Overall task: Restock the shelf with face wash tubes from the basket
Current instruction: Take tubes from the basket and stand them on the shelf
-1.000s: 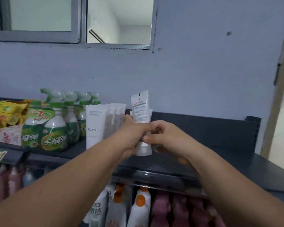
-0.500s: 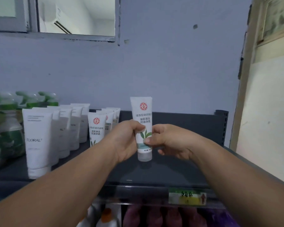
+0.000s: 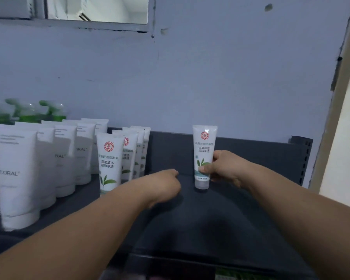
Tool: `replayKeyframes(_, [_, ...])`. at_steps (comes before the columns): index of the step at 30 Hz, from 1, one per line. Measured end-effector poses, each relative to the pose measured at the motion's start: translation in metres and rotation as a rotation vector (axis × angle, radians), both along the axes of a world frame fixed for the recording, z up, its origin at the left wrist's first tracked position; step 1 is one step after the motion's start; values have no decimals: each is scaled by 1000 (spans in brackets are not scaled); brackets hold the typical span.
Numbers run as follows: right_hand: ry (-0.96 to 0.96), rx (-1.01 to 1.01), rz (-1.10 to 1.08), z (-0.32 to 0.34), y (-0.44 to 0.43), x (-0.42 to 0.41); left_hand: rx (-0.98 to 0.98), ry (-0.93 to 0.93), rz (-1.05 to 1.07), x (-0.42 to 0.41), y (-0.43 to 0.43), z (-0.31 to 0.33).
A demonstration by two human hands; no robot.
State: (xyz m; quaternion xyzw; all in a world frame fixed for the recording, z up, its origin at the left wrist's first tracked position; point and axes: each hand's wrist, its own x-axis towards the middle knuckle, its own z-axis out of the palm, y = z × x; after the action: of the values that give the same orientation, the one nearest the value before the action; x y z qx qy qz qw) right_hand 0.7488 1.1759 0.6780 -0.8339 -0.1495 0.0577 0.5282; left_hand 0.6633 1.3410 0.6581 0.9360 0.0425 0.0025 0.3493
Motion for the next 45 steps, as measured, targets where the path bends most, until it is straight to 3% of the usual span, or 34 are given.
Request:
replayKeyframes(5, [-15,-3,60,0,30,16,37,-51,-93,-8,5,7])
replayKeyframes(8, [-41,8,114,3,47,14,-9,-239,-139,-33,11,33])
replayKeyframes(13, [-56,18,252,4,64,-3,-170,-670,53,-73,41,64])
replayKeyframes(17, [-57,10,287,-3,75,-24,-227,-767,204,-93,67,52])
replayKeyframes(21, [-46,30,343,-7,82,-50,-271,-732,314,-99,91,31])
replayKeyframes(29, [-49,87,431,-19,107,-107,-385,-355,353,-92,132,-8])
replayKeyframes(38, [-135,70,319,-34,153,-139,-526,-210,318,-102,145,-25])
replayKeyframes(45, [-119,48,281,-40,158,-146,-471,-190,261,-106,142,-30])
